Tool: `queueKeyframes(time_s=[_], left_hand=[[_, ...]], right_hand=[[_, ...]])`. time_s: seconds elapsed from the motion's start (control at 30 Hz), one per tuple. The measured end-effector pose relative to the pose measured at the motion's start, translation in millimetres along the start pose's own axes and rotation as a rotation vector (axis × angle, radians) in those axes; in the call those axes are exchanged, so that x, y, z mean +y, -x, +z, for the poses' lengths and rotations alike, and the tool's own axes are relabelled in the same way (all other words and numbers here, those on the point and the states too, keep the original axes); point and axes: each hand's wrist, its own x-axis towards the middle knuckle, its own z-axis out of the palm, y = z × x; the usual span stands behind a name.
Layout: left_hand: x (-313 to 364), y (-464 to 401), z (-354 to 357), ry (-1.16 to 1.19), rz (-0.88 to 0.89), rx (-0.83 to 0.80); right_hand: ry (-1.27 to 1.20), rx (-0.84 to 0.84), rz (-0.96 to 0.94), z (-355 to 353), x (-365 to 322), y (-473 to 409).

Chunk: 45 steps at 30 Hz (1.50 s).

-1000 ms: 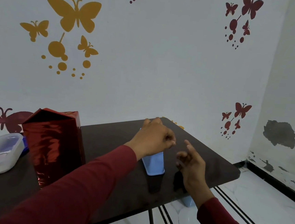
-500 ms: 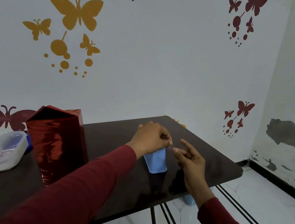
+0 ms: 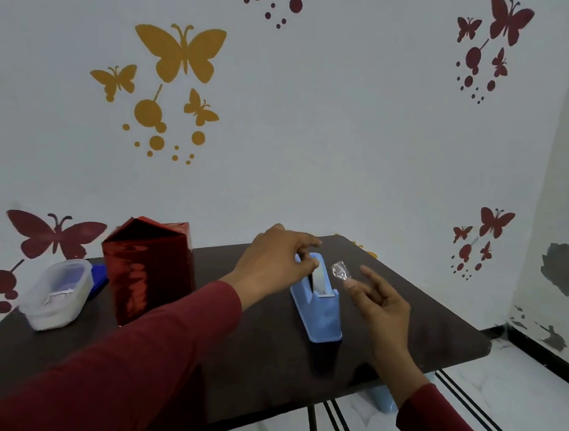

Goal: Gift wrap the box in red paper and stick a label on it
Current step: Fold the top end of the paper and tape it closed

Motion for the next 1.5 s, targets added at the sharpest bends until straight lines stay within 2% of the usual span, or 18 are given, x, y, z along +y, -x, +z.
queueKeyframes(time_s=[0.13,0.3,0.37,0.47,0.57,0.67,0.73,0.87,0.97,1.3,1.4,1.5], left_hand=[[-9.2,10.0,-44.8,-0.021,0.004,0.073],[-30.0,27.1,-121.6,-0.129,-0.002,0.238],[-40.5,37.3,-146.9,-0.156,-0.015,0.258],[-61.3,56.2,-183.0,-0.210,-0.093,0.192],[-82.9,71.3,-211.0,-0.272,-0.225,0.056],[-100.2,79.8,-220.1,-0.250,-0.324,-0.065],[-110.2,78.2,-217.6,-0.228,-0.313,-0.068],[-118.6,66.9,-210.2,-0.120,-0.286,-0.003],[-124.5,57.8,-203.6,-0.035,-0.325,-0.003],[-160.5,55.7,-174.7,0.390,-0.582,0.072],[-170.1,61.2,-170.7,0.501,-0.648,0.171],[-175.2,64.8,-163.5,0.648,-0.737,0.267]], right_hand=[[0.061,-0.150,-0.090,49.6,-34.6,7.1],[0.072,-0.331,-0.084,120.2,-68.2,14.3],[0.109,-0.371,-0.108,143.9,-73.5,13.1],[0.230,-0.424,-0.162,183.7,-77.2,11.4],[0.363,-0.475,-0.181,219.5,-79.3,9.6],[0.413,-0.567,-0.105,246.3,-73.6,6.7],[0.399,-0.593,-0.009,258.3,-66.5,4.2],[0.273,-0.602,0.184,271.1,-51.1,0.1],[0.145,-0.602,0.259,271.7,-48.1,-0.6],[0.152,-0.627,0.260,273.0,-50.1,1.2],[0.199,-0.671,0.261,274.1,-50.7,2.1],[0.234,-0.626,0.279,279.4,-50.9,2.2]])
